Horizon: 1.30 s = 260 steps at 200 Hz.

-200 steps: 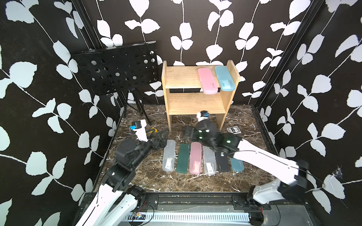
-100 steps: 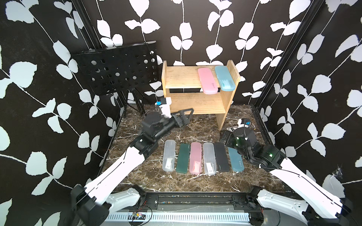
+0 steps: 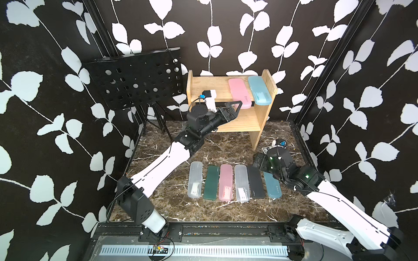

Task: Remove the pencil cases from the shelf
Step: Pick up the pencil case from the shelf.

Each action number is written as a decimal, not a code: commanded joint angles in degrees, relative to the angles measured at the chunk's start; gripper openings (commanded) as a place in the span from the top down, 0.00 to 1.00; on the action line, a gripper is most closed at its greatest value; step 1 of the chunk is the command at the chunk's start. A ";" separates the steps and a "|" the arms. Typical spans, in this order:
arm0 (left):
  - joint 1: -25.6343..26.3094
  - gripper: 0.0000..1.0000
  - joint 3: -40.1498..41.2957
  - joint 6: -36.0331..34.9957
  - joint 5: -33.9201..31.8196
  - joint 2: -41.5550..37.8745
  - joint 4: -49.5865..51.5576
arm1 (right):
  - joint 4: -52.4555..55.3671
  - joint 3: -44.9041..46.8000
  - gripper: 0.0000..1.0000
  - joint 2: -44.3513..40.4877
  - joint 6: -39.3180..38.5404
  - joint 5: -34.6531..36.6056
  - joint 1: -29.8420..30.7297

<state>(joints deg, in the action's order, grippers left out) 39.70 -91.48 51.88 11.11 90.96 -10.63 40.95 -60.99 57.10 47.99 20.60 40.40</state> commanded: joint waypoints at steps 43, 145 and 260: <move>0.06 0.13 -8.23 1.45 -1.05 5.81 3.44 | -1.15 0.21 0.01 -0.56 -1.22 -1.89 -2.03; 0.11 0.85 -6.24 2.02 -1.96 5.80 1.88 | -0.85 0.26 0.01 -1.20 -1.82 -3.24 -2.87; -0.59 1.00 35.13 -28.85 0.49 -27.79 -6.07 | -10.49 -18.18 0.00 3.54 -12.47 -5.49 14.40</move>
<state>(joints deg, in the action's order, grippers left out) 39.35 -62.15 32.58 10.11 70.67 -13.54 37.52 -72.53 56.51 39.72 16.84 50.59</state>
